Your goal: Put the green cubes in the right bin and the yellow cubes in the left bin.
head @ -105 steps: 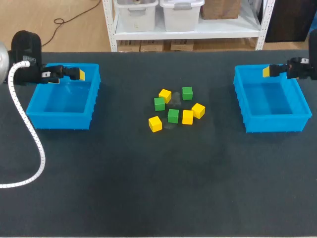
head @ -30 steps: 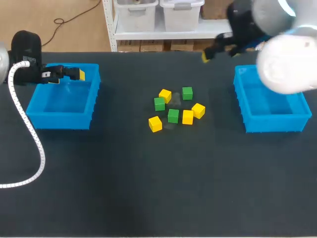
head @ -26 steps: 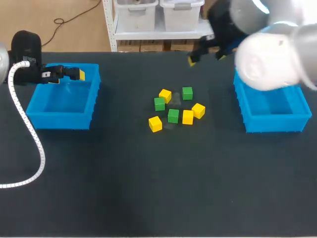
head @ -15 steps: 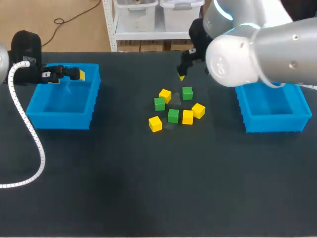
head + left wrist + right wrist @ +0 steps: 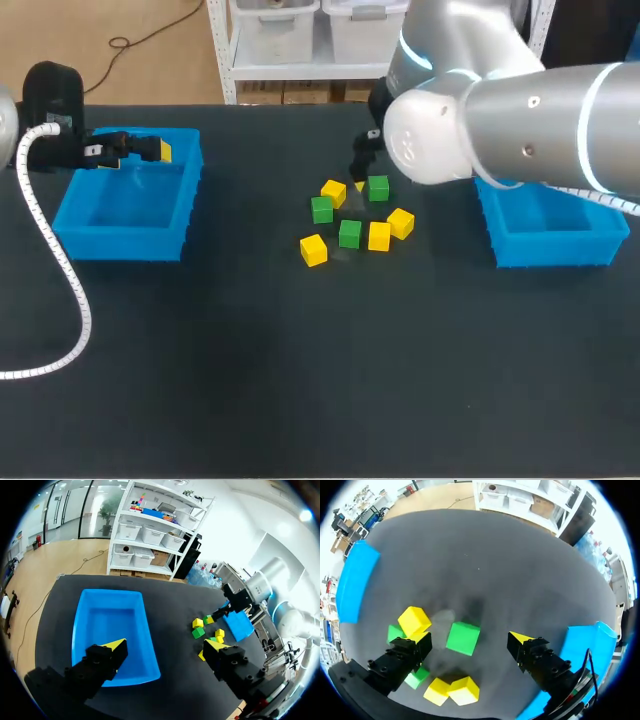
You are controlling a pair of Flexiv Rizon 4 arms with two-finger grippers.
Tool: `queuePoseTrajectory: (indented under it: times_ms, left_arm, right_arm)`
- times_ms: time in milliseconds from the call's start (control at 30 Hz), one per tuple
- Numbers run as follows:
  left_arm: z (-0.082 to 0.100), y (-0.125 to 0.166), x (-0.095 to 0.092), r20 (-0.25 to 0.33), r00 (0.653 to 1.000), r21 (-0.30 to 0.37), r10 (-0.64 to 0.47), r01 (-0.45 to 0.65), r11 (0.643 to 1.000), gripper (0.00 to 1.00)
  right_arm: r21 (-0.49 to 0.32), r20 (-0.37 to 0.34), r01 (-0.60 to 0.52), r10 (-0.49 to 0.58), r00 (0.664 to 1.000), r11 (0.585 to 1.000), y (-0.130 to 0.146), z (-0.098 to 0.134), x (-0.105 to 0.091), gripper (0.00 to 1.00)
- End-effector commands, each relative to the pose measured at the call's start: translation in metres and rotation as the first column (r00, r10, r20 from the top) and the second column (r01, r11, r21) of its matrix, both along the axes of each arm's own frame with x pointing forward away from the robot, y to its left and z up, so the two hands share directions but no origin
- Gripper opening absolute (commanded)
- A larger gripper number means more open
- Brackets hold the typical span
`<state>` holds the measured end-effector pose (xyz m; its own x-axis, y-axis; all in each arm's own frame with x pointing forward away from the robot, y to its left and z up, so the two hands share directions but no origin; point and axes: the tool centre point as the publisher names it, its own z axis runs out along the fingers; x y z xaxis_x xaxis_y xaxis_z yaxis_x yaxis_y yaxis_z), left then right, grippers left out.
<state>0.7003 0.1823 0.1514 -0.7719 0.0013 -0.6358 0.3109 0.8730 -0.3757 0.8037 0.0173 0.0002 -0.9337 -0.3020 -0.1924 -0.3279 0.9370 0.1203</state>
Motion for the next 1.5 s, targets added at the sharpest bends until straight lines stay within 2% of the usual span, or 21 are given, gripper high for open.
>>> queuePoseTrajectory:
  times_ms: [33, 333, 367, 433, 467, 833, 933, 1133, 1233, 1267, 1300, 1333, 1500]
  left_arm:
    - [-0.002, 0.002, 0.000, 0.007, 1.000, -0.010, -0.006, 0.007, 1.000, 1.00]
    - [-0.002, 0.002, 0.000, 0.007, 1.000, -0.010, -0.006, 0.007, 1.000, 1.00]
    - [-0.002, 0.002, 0.000, 0.007, 1.000, -0.010, -0.006, 0.007, 1.000, 1.00]
    - [-0.002, 0.002, 0.000, 0.007, 1.000, -0.010, -0.006, 0.007, 1.000, 1.00]
    - [-0.002, 0.002, 0.000, 0.007, 1.000, -0.010, -0.006, 0.007, 1.000, 1.00]
    - [-0.002, 0.002, 0.000, 0.007, 1.000, -0.010, -0.006, 0.007, 1.000, 1.00]
    - [-0.002, 0.002, 0.000, 0.007, 1.000, -0.010, -0.006, 0.007, 1.000, 1.00]
    - [-0.002, 0.002, 0.000, 0.007, 1.000, -0.010, -0.006, 0.007, 1.000, 1.00]
    - [-0.002, 0.002, 0.000, 0.007, 1.000, -0.010, -0.006, 0.007, 1.000, 1.00]
    - [-0.002, 0.002, 0.000, 0.007, 1.000, -0.010, -0.006, 0.007, 1.000, 1.00]
    - [-0.002, 0.002, 0.000, 0.007, 1.000, -0.010, -0.006, 0.007, 1.000, 1.00]
    - [-0.002, 0.002, 0.000, 0.007, 1.000, -0.010, -0.006, 0.007, 1.000, 1.00]
    - [-0.002, 0.002, 0.000, 0.007, 1.000, -0.010, -0.006, 0.007, 1.000, 1.00]
  right_arm:
    - [-0.017, -0.023, 0.008, -0.009, 1.000, 1.000, 0.001, -0.010, 0.012, 1.00]
    - [-0.038, -0.028, 0.024, -0.025, 0.999, 0.999, -0.001, -0.016, 0.018, 1.00]
    - [-0.043, -0.023, 0.030, -0.031, 0.999, 0.999, -0.001, -0.017, 0.018, 0.57]
    - [-0.053, -0.015, 0.029, -0.030, 0.999, 0.998, 0.000, -0.017, 0.019, 0.12]
    - [-0.056, -0.012, 0.031, -0.031, 0.999, 0.998, 0.000, -0.017, 0.019, 0.00]
    - [-0.060, -0.007, 0.023, -0.023, 1.000, 0.998, 0.004, -0.013, 0.017, 0.00]
    - [-0.069, 0.027, 0.009, -0.007, 1.000, 0.998, 0.003, 0.005, 0.016, 0.00]
    - [-0.038, 0.144, 0.031, -0.025, 0.989, 0.999, -0.016, 0.064, 0.021, 0.00]
    - [-0.042, 0.168, 0.039, -0.032, 0.985, 0.998, -0.025, 0.077, 0.023, 0.00]
    - [-0.043, 0.170, 0.042, -0.034, 0.985, 0.998, -0.026, 0.078, 0.023, 0.19]
    - [-0.051, 0.171, 0.042, -0.033, 0.985, 0.998, -0.027, 0.078, 0.023, 0.50]
    - [-0.052, 0.170, 0.042, -0.033, 0.985, 0.998, -0.027, 0.078, 0.023, 1.00]
    - [-0.061, 0.144, -0.007, 0.016, 0.989, 0.998, -0.019, 0.076, 0.012, 1.00]
